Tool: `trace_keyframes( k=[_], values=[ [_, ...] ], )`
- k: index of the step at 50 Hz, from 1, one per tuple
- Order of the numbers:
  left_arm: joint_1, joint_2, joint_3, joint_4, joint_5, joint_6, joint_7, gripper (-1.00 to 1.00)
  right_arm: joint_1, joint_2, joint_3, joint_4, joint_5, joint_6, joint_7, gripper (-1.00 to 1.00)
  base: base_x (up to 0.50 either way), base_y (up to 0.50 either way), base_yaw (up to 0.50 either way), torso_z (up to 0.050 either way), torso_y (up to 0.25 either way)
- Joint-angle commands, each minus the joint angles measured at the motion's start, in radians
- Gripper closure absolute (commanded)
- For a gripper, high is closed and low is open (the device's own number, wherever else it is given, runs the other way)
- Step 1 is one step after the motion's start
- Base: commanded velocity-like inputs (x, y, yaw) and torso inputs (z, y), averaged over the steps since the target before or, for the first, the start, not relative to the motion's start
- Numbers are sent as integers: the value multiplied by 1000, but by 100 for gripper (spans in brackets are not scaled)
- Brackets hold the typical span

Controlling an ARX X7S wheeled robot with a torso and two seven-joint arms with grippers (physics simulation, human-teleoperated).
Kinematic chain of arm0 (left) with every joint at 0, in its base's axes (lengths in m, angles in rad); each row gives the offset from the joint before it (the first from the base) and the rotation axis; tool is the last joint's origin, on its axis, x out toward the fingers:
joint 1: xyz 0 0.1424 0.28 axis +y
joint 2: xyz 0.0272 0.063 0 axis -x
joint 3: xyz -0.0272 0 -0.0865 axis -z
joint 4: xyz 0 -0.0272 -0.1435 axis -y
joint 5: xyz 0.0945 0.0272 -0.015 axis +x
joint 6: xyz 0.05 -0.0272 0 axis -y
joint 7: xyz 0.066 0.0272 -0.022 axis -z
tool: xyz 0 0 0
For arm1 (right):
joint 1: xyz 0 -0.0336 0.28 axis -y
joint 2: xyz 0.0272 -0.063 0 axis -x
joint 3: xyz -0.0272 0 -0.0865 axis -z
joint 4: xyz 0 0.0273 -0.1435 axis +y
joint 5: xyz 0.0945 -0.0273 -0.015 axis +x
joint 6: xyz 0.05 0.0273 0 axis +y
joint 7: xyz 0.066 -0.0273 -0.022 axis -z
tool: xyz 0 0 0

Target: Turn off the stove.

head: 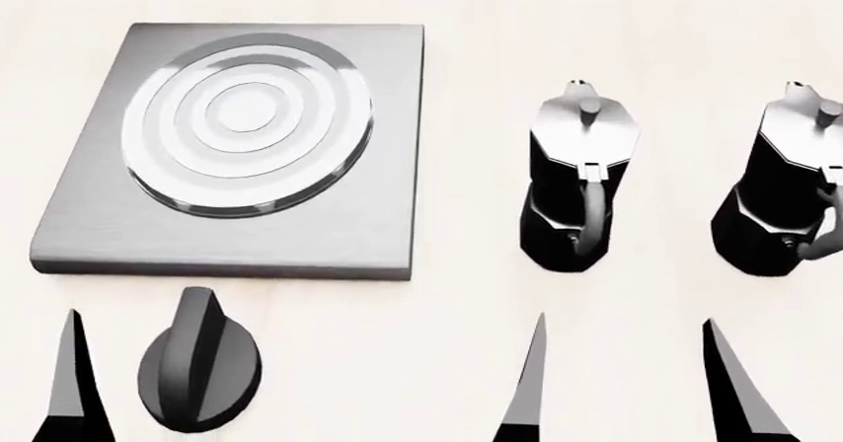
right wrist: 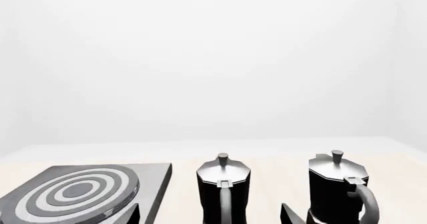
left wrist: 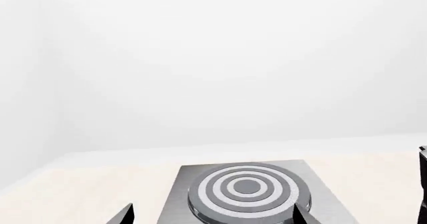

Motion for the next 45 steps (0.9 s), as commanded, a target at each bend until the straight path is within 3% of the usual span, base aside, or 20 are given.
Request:
trace_keyframes(
  k=[1, 45],
  values=[
    [1, -4, 5, 2, 0, 1, -5, -100, -2, 6, 3, -5, 10, -2, 4, -100, 0, 0, 0, 0, -107],
    [-2, -18, 2, 9, -18, 8, -26, -100, 5, 21, -8, 8, 16, -10, 20, -100, 0, 0, 0, 0, -106]
  ],
)
